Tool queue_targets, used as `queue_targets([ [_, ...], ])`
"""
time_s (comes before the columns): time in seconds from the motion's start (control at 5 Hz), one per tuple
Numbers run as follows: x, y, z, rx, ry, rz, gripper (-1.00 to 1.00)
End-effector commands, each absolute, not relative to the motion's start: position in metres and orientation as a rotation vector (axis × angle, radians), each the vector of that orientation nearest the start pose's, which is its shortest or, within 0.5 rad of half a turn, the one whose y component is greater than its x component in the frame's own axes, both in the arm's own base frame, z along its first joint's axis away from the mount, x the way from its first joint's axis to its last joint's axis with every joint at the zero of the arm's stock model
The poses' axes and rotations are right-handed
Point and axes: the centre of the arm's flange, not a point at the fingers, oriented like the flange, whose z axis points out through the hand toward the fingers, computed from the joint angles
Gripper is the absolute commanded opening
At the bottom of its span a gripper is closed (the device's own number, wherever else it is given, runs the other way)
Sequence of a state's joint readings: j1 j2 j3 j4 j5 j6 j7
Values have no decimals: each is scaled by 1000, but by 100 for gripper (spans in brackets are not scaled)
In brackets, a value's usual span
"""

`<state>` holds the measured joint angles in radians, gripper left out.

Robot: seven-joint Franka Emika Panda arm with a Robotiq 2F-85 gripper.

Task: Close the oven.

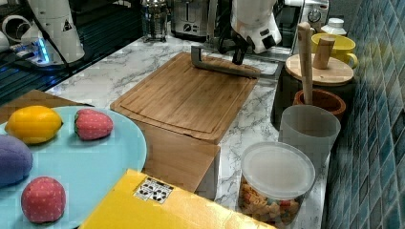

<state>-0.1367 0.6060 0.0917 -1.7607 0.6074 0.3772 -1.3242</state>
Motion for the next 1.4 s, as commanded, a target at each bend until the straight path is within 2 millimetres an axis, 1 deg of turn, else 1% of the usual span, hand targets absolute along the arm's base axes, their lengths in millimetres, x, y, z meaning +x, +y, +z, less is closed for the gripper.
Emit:
queue_targets([
  [0.2,659,25,259,-2483,-177,211,-100],
  [0.4,653,38,277,-2453,-188,195,-100],
  [0.6,645,65,299,-2418,-224,182,-100],
  [0.8,633,93,327,-2421,-243,154,-100],
  [1.0,623,120,355,-2424,-226,115,-100],
  [1.2,617,147,378,-2436,-263,99,-100],
  [1.4,611,173,392,-2481,-309,76,-100],
])
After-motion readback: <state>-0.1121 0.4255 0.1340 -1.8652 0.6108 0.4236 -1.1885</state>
